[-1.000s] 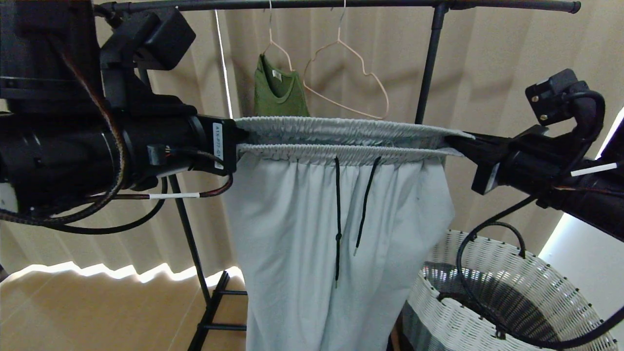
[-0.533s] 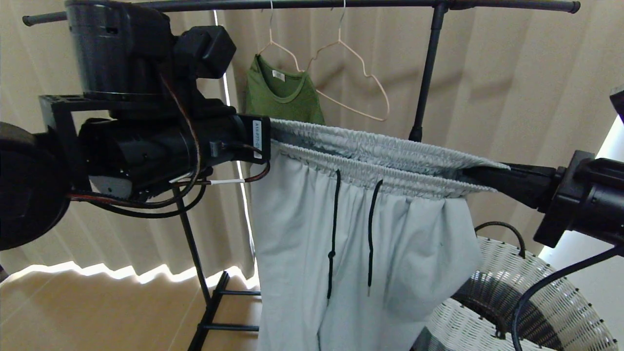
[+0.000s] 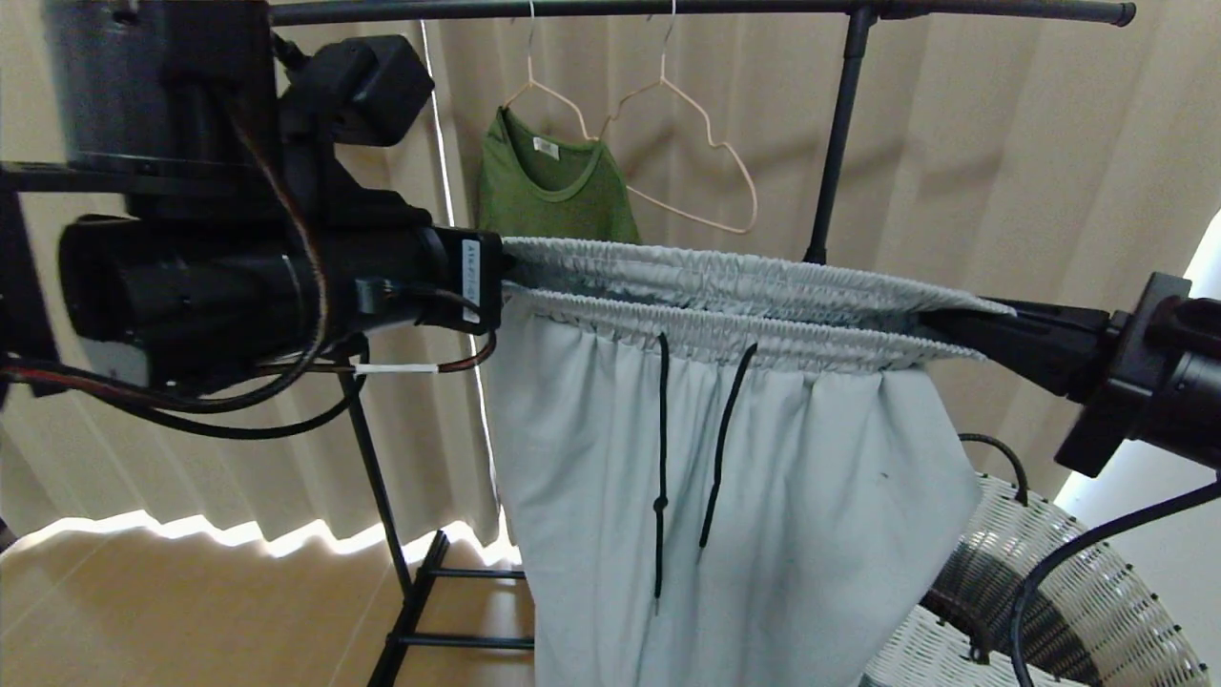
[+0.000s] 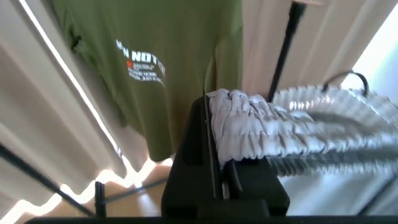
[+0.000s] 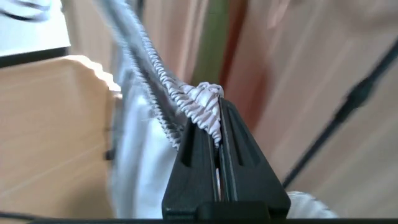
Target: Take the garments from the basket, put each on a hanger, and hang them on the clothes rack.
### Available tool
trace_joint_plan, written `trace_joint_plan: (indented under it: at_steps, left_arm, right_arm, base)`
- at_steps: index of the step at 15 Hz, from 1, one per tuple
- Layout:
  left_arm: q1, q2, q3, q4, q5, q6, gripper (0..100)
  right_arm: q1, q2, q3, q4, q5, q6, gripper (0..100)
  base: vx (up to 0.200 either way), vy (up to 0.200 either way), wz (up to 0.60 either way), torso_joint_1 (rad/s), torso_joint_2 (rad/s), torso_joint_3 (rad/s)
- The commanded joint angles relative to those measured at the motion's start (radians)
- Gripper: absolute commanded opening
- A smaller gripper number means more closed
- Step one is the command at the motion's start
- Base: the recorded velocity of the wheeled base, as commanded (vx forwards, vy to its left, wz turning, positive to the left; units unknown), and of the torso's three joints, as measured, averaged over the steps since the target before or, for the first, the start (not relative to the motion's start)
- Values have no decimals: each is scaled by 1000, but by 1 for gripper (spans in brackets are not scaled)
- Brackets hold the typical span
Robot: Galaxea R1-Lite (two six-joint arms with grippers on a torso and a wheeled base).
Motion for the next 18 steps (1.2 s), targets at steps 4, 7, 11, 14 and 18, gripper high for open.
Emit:
trace_joint_plan:
  at_steps: [4, 7, 11, 14, 18]
  left_arm:
    - [-2, -283, -6, 229, -191, 3, 0]
    - [-7, -348, 12, 269, -271, 3, 0]
    - [-11, -365, 89, 266, -277, 3, 0]
    - [-8, -354, 98, 258, -273, 11, 0]
    - [110, -187, 57, 70, -66, 236, 0]
  right_arm:
    - [-51, 241, -133, -184, 1, -5, 0]
    - [-49, 368, -225, -254, 4, -3, 0]
    - [-49, 416, -257, -256, 3, -3, 0]
    - [-49, 410, -248, -253, 0, -5, 0]
    - [-111, 336, -274, -185, -16, -6, 0]
  base:
    - [0, 0, 0, 0, 0, 0]
    - [0, 0, 0, 0, 0, 0]
    - [0, 0, 0, 0, 0, 0]
    - [0, 0, 0, 0, 0, 0]
    - [0, 0, 0, 0, 0, 0]
